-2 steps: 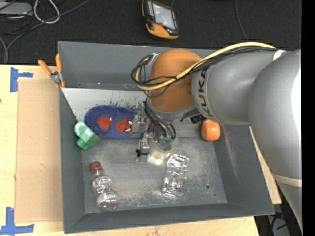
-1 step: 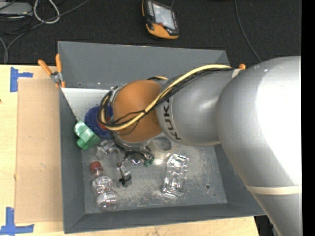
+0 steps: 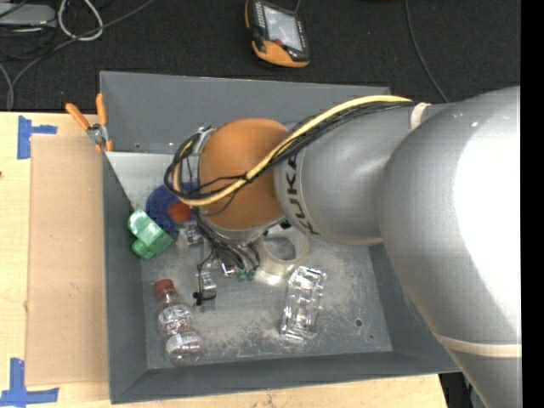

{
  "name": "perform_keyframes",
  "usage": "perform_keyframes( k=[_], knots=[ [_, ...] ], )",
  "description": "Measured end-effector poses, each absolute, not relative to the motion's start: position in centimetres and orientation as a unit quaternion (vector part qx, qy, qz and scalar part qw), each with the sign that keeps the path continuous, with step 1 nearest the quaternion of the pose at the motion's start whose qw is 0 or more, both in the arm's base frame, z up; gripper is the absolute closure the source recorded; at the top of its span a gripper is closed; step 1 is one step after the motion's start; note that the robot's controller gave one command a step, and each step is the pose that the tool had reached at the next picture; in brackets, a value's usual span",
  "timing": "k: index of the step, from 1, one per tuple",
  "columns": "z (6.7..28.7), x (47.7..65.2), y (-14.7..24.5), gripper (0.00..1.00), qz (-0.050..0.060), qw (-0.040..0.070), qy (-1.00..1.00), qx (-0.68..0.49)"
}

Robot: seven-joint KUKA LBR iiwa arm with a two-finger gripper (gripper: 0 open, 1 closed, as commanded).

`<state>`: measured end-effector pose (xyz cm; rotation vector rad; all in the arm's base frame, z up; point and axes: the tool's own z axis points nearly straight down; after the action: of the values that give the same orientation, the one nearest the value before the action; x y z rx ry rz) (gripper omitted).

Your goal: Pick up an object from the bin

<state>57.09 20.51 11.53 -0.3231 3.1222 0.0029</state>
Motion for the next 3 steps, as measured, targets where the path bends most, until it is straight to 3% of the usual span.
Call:
perform_keyframes(
  k=[1,2,3],
  knots=[
    [9.9,48.5,23.9,0.0,0.004,-0.007,0.918,-0.397],
    [6.9,51.4,24.6,0.0,0.001,0.001,0.958,-0.287],
    [6.9,51.3,24.4,1.0,0.004,-0.005,0.9,-0.436]
  ],
)
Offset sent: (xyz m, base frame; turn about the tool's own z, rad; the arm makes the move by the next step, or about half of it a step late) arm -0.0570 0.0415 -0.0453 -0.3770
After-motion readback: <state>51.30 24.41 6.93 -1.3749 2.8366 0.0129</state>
